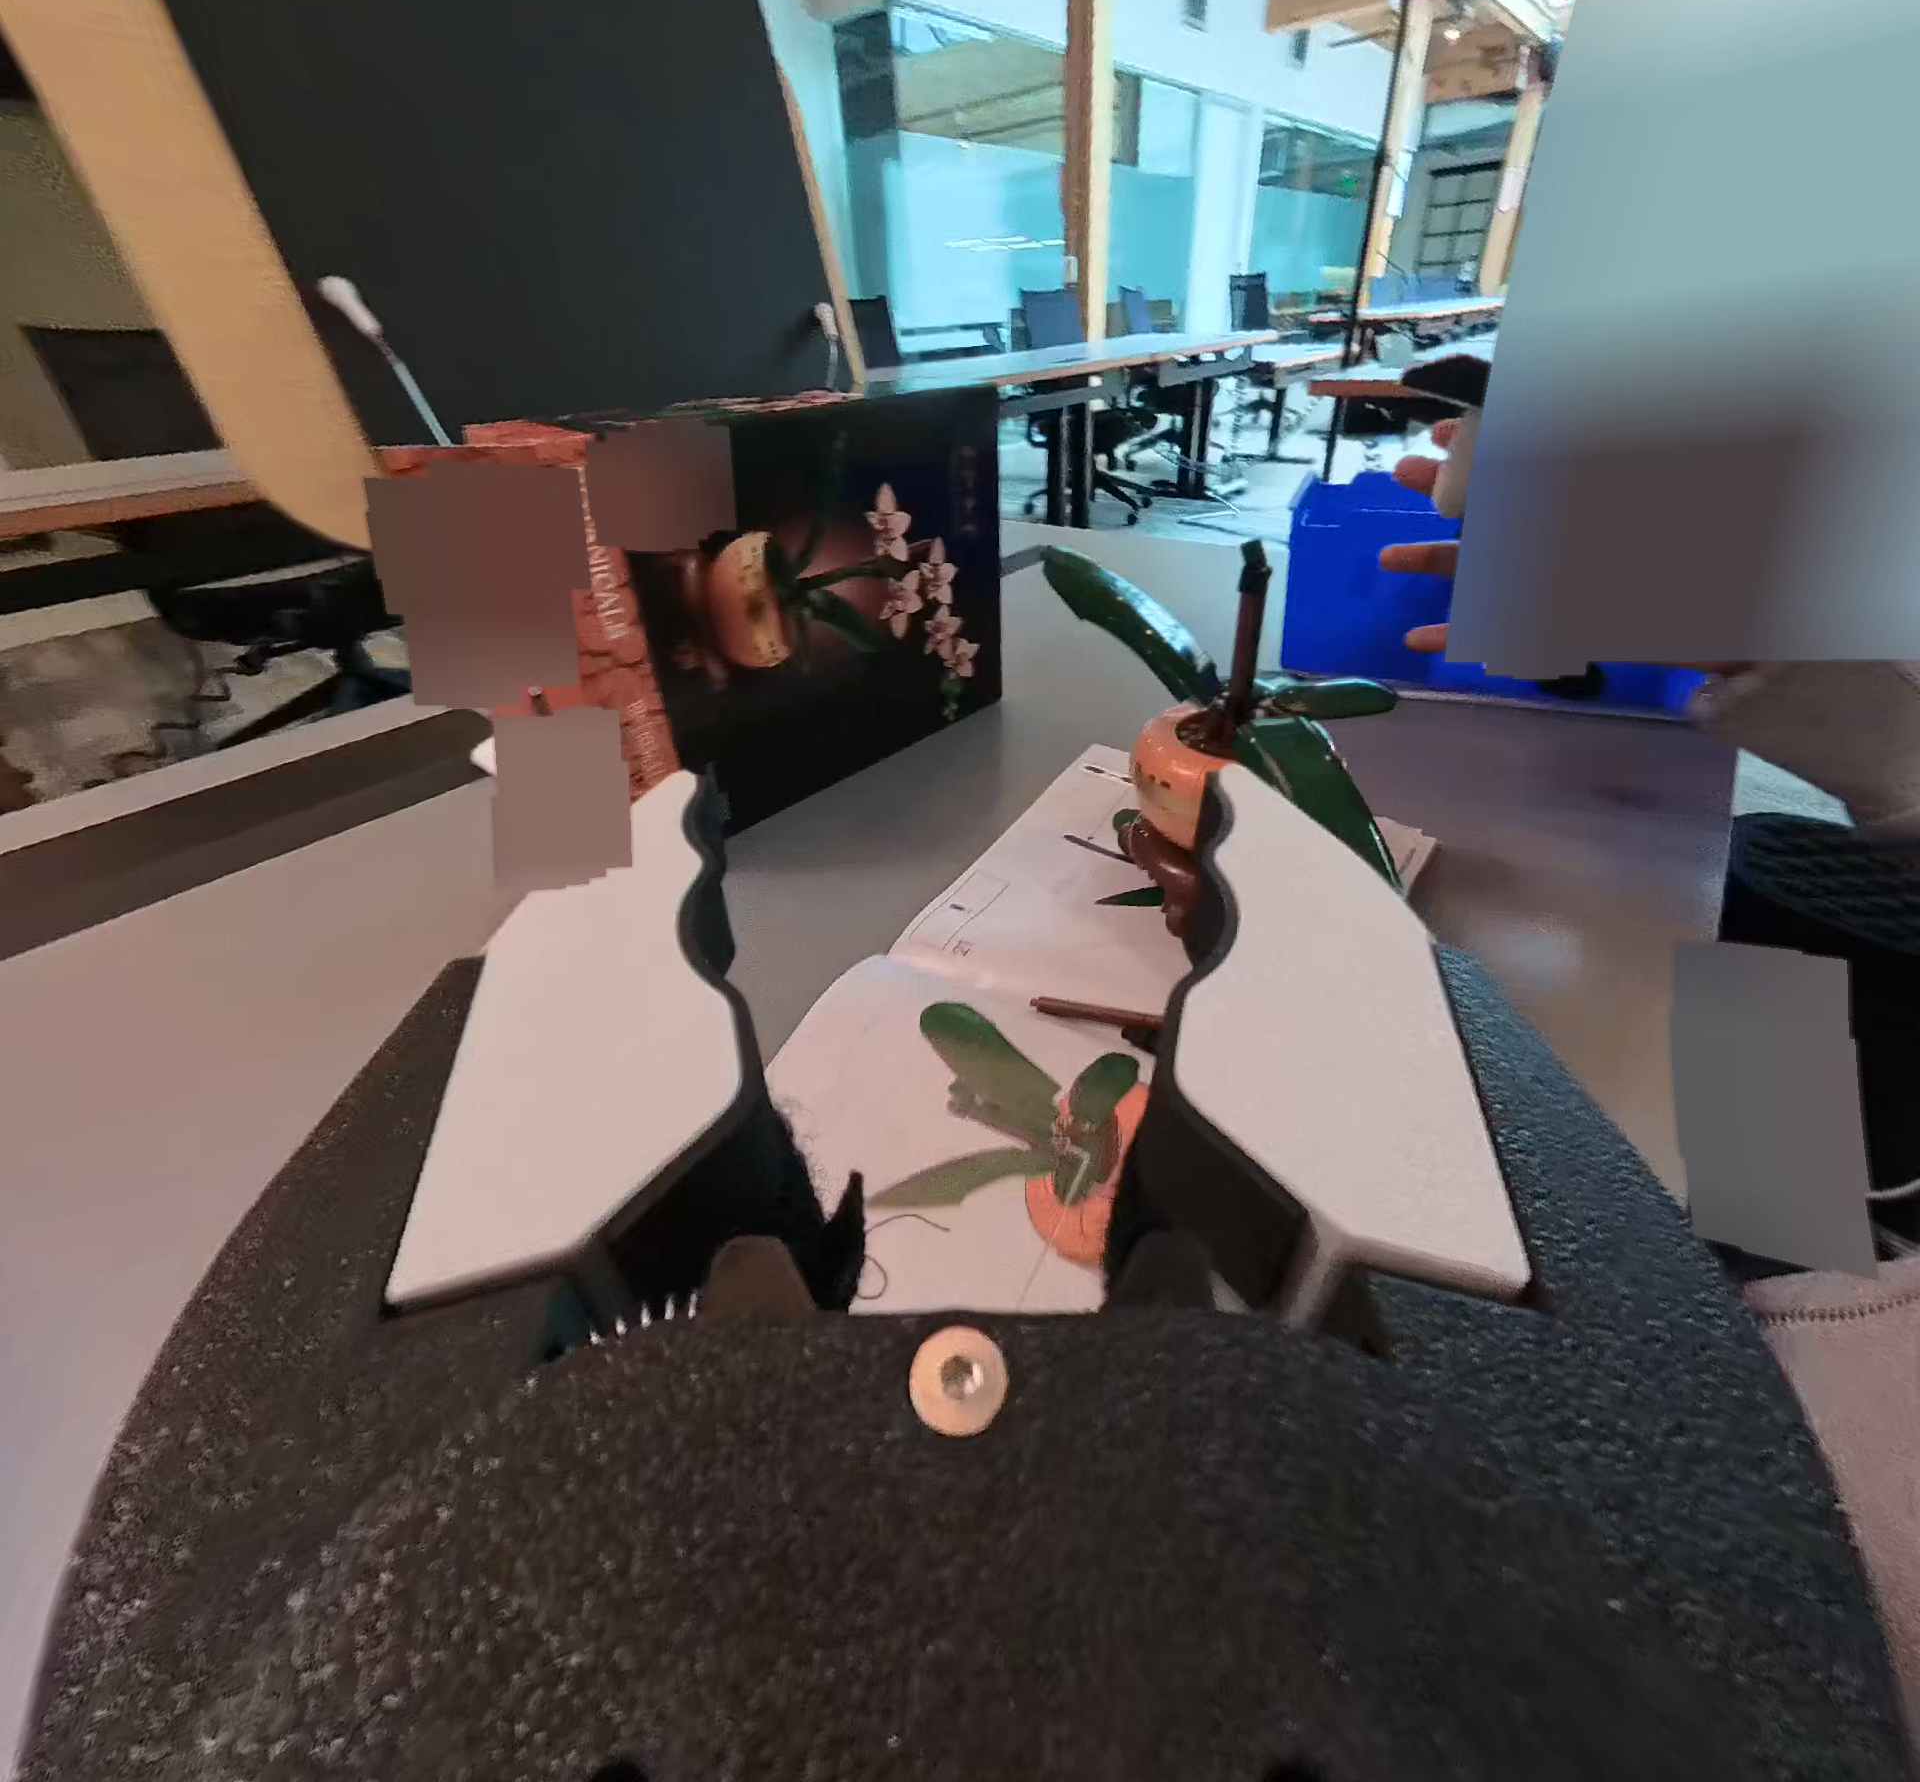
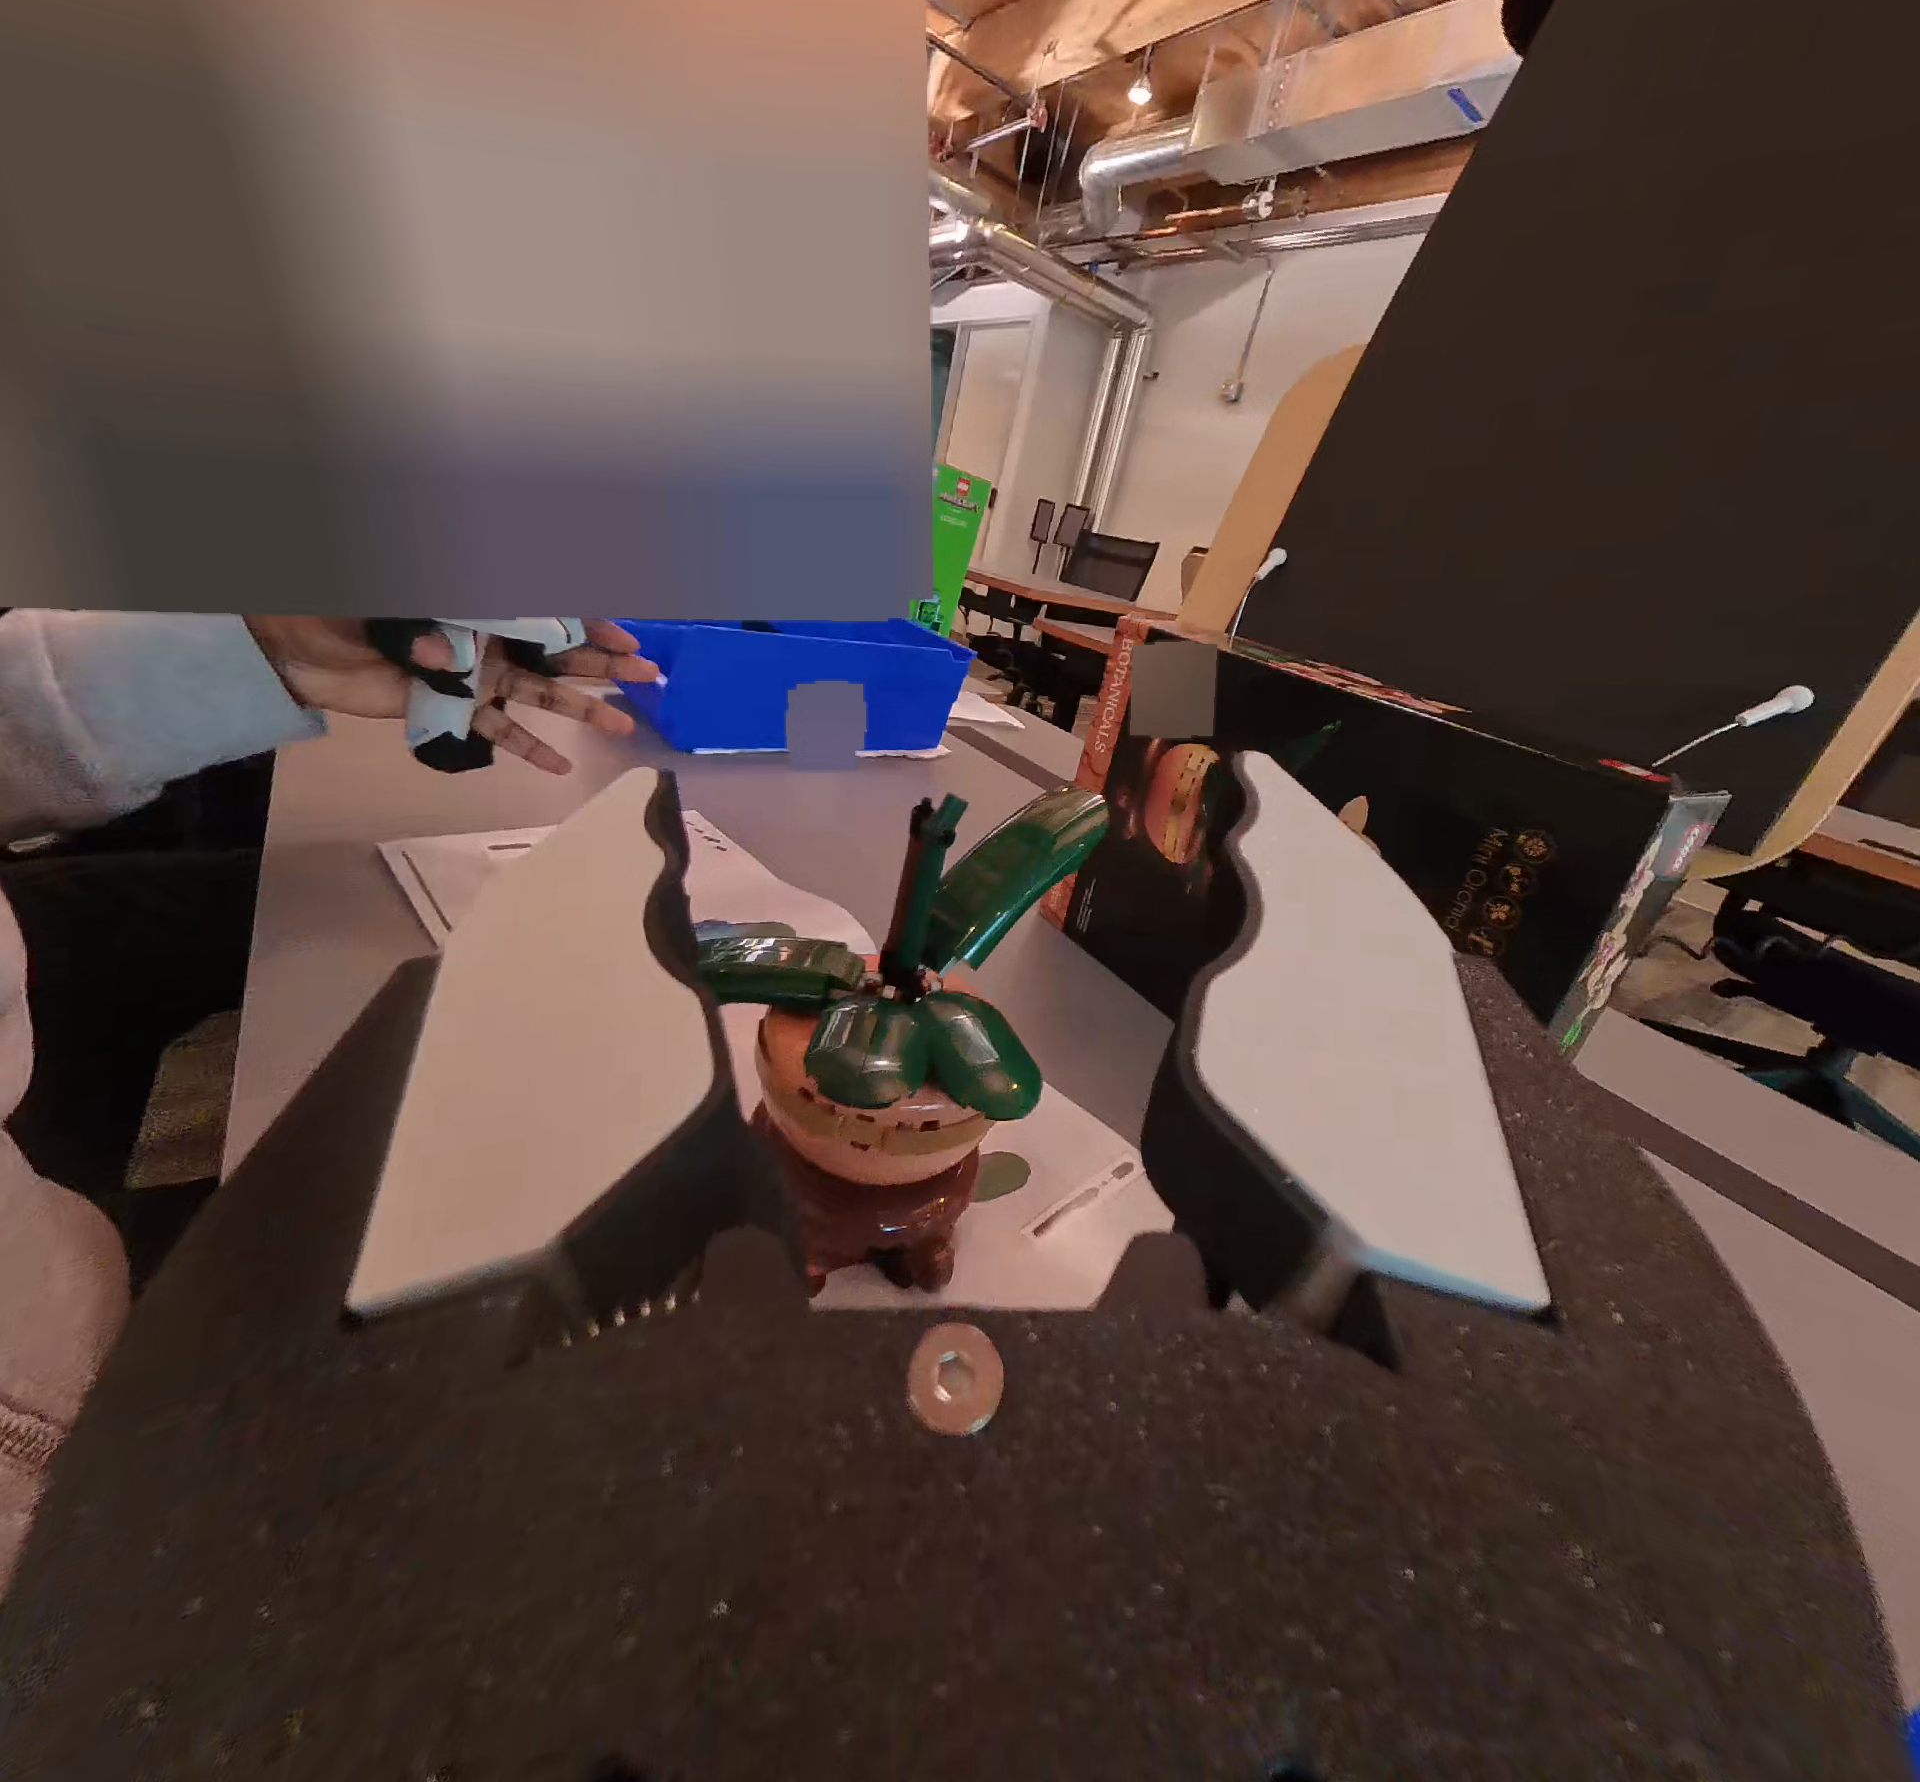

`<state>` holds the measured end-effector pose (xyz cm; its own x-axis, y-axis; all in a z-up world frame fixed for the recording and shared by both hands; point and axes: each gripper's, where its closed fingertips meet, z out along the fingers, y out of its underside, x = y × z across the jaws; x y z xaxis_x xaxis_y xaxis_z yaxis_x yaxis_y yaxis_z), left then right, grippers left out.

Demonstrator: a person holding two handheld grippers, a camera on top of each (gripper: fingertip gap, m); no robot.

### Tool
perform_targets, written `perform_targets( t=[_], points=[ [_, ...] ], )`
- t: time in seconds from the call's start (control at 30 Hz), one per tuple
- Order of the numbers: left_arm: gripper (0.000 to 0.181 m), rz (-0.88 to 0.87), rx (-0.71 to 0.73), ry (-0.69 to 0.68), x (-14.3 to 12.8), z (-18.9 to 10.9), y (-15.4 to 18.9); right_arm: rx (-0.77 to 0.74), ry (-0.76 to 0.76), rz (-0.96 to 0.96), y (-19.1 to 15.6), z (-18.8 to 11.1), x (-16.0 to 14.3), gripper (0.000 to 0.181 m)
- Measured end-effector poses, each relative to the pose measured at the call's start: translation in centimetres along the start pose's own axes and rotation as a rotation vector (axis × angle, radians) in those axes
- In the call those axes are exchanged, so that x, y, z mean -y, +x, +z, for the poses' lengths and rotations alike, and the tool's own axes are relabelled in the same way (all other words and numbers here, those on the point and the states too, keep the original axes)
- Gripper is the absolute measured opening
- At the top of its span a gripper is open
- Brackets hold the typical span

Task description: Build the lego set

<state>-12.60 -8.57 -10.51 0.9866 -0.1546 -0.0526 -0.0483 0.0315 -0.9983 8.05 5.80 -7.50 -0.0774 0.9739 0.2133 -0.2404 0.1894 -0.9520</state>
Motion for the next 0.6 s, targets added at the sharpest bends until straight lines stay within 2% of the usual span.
perform_targets(
  t=[0.07, 0.13, 0.2, 0.3, 0.33, 0.4, 0.47, 0.57, 0.6],
  points=[
    [0.088, 0.018, 0.047, -0.023, -0.7, -1.3, -0.4, -0.011, -0.012, -0.02, -0.3, -0.2, -0.1, 0.094],
    [0.089, 0.068, 0.071, -0.04, -0.9, -1.8, -0.3, -0.055, -0.058, -0.068, 0.0, -0.3, -0.8, 0.072],
    [0.078, 0.128, 0.026, -0.057, -0.7, -1.3, 1.0, -0.032, -0.136, -0.111, -0.5, -0.2, -2.0, 0.007],
    [0.032, 0.186, -0.045, -0.06, -0.4, 0.5, 3.9, 0.07, -0.209, -0.035, -1.9, 0.8, -3.6, 0.009],
    [0.019, 0.168, -0.085, -0.064, -0.6, 1.5, 5.1, 0.102, -0.235, 0.007, -2.1, 1.3, -4.2, 0.017],
    [0.016, 0.114, -0.206, -0.08, -1.4, 3.8, 8.0, 0.179, -0.272, 0.069, -2.2, 2.6, -5.0, 0.027],
    [0.02, 0.088, -0.316, -0.127, -2.5, 6.7, 10.4, 0.251, -0.315, 0.103, -1.7, 4.1, -5.9, 0.03],
    [0.038, 0.124, -0.37, -0.249, -5.0, 10.5, 11.8, 0.386, -0.369, 0.133, -1.8, 5.7, -6.9, 0.029],
    [0.046, 0.138, -0.375, -0.279, -5.7, 11.3, 12.0, 0.387, -0.394, 0.134, -1.5, 6.1, -7.4, 0.029]
  ],
)
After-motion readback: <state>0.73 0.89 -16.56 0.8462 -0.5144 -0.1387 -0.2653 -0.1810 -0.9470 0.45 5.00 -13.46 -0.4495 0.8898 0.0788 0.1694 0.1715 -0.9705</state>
